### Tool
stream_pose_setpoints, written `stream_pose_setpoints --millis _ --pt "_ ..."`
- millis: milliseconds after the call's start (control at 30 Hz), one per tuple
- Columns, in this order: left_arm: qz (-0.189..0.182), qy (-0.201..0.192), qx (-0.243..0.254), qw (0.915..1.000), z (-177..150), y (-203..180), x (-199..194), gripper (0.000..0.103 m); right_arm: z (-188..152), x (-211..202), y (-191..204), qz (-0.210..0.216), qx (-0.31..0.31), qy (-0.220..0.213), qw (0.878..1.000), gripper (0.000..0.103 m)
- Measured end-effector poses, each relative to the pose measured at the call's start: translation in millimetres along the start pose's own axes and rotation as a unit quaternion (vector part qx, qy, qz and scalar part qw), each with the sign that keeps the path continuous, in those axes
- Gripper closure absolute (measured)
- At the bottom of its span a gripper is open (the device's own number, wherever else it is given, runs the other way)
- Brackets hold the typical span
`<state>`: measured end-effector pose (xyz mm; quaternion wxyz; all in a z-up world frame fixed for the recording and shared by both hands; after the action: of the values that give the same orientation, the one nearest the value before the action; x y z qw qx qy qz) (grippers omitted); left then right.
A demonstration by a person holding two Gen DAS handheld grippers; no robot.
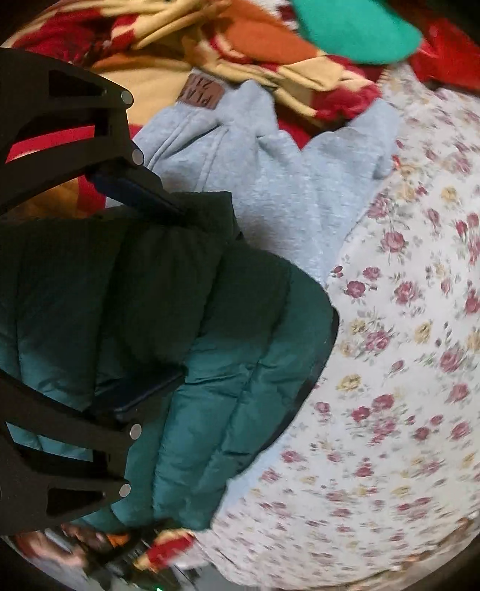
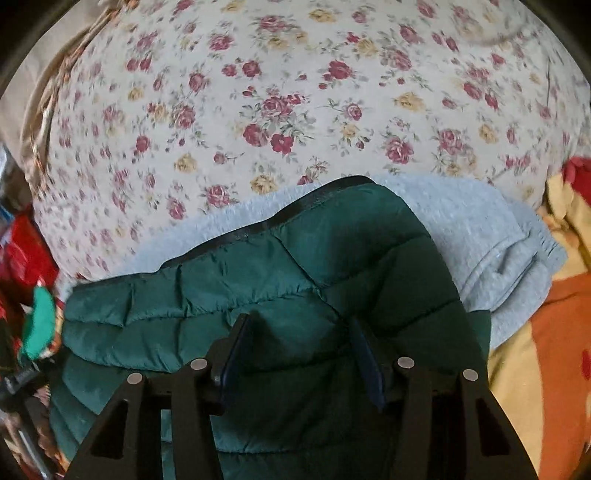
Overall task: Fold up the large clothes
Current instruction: 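Lower the folded jacket onto the blanket and open both tools, then withdraw both tools from the folded green jacket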
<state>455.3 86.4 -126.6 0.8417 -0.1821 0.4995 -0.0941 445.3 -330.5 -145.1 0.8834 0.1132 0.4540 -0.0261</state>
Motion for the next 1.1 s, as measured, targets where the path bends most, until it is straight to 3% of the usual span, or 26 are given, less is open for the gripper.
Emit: stream_pose_setpoints --millis 100,267,367,467,533,700,933,1100 --pt "-0.003 -0.020 -0.005 0.9998 -4.8 0.5 -20.9 0.021 -3.4 -21.5 5.9 -0.017 -0.021 -0.028 0.999 0.051" --pt "0.043 -0.074 0.044 0.9953 -31.9 -7.0 -63.6 0.021 -36.8 -75.3 14.0 0.007 -0.036 -0.076 0.996 0.051" --pt "0.065 -0.083 0.051 0.9931 -50.8 -2.1 -66.4 0.021 -64.2 -81.7 16.5 0.017 -0.039 -0.070 0.997 0.050" --pt "0.083 -0.052 0.050 0.9940 -62.7 3.9 -49.7 0.020 -82.2 -64.1 17.9 -0.006 -0.060 -0.051 0.997 0.050" --pt "0.094 -0.057 0.058 0.9923 -66.6 1.2 -57.8 0.021 -84.5 -68.6 20.9 -0.023 -0.072 -0.056 0.996 0.050" --pt "0.127 -0.084 0.096 0.9837 -84.2 -11.4 -94.6 0.021 -98.3 -98.4 27.8 0.001 -0.060 -0.057 0.997 0.051" --pt "0.166 -0.166 0.107 0.9661 -141.3 -35.3 -176.3 0.021 -170.1 -143.2 34.6 0.043 -0.039 -0.037 0.998 0.051" --pt "0.169 -0.208 0.116 0.9562 -181.6 -59.4 -223.5 0.020 -210.1 -172.0 47.3 0.064 -0.029 -0.030 0.997 0.051"
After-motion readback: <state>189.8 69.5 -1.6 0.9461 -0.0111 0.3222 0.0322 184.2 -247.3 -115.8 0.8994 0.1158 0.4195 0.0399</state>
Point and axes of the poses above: each gripper's, at about its wrist camera, not at the fingertips, and x roughly the way its jaws point, y to its left, z to its top, the point moved 5 cm from there along x, roughly the way its jaws point, and after that the axes turned 4 degrees about -z, right-handed, at the moved point
